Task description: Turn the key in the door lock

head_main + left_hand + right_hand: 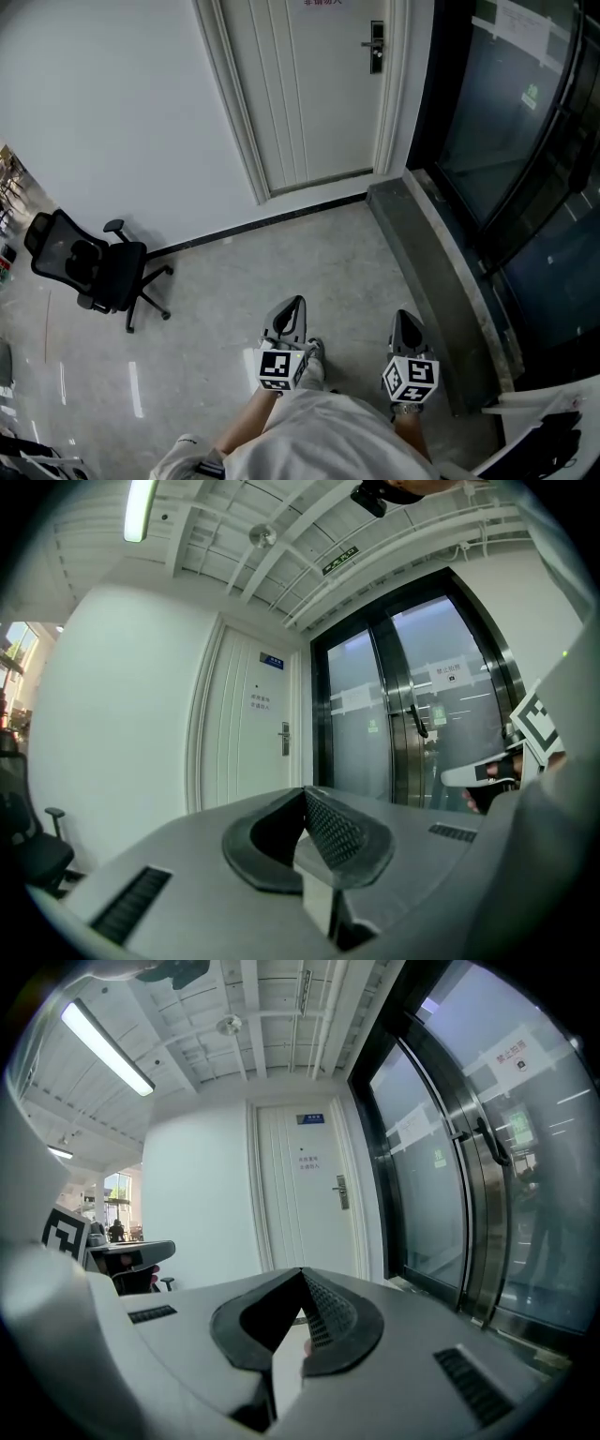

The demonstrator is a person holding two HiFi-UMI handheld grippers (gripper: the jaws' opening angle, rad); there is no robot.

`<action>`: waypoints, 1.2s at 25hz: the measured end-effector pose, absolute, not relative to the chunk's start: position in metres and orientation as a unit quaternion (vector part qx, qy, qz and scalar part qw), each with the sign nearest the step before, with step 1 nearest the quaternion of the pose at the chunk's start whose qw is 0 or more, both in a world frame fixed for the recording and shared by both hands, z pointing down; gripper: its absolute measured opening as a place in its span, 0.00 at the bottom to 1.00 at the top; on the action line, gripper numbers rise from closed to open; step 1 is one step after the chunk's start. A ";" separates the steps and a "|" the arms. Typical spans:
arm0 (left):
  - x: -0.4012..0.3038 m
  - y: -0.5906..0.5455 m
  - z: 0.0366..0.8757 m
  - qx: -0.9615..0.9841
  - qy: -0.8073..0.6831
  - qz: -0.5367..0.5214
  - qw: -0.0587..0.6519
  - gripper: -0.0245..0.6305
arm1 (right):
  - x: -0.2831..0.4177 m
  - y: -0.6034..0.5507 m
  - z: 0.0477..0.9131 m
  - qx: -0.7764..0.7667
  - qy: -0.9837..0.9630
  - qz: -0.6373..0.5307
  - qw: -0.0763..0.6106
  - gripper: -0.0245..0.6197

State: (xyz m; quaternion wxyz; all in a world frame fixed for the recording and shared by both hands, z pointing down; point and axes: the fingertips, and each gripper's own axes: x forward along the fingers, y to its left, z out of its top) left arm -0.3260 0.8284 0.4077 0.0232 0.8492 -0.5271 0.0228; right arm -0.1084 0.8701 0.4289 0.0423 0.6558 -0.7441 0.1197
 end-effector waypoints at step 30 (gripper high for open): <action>-0.328 0.563 0.395 0.885 -0.465 0.006 0.004 0.05 | -0.139 0.615 0.415 0.689 -0.717 0.096 0.054 0.04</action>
